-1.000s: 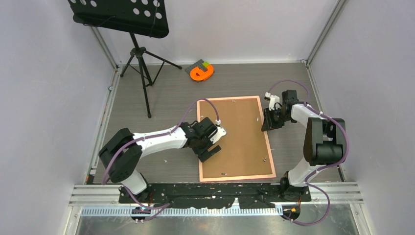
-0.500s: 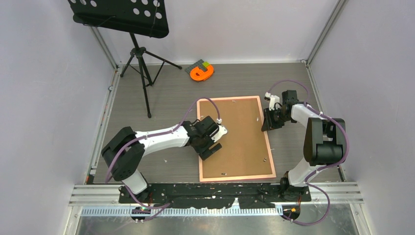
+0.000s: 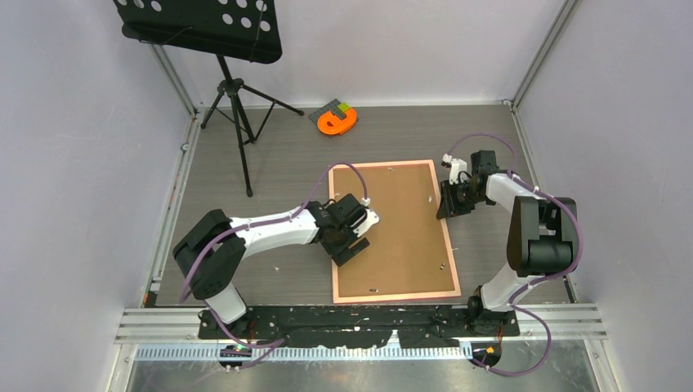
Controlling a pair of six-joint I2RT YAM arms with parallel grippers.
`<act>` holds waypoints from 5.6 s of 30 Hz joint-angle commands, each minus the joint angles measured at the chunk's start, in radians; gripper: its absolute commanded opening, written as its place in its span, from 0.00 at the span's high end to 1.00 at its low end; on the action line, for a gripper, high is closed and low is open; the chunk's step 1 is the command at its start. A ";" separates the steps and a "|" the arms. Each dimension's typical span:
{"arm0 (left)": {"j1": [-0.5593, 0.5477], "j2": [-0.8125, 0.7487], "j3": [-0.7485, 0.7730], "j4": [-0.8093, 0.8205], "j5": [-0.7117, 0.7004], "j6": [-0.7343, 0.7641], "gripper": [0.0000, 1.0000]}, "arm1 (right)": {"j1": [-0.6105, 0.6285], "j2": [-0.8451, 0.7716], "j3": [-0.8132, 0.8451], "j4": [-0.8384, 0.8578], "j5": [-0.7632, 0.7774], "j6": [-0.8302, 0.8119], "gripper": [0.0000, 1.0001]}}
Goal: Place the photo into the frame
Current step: Install the photo frame at the center of the board.
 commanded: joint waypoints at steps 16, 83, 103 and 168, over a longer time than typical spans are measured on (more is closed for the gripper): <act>0.023 0.017 0.034 0.001 0.003 -0.001 0.49 | -0.002 -0.028 -0.001 0.023 -0.018 -0.021 0.94; 0.442 0.031 0.296 -0.174 0.292 -0.168 0.28 | -0.005 -0.052 0.014 -0.001 -0.055 0.023 0.94; 0.434 0.225 0.242 -0.129 0.430 -0.296 0.37 | 0.024 -0.083 0.038 -0.048 -0.043 0.060 0.94; 0.600 0.209 0.137 -0.072 0.398 -0.308 1.00 | 0.118 0.099 0.284 -0.032 -0.080 0.179 0.32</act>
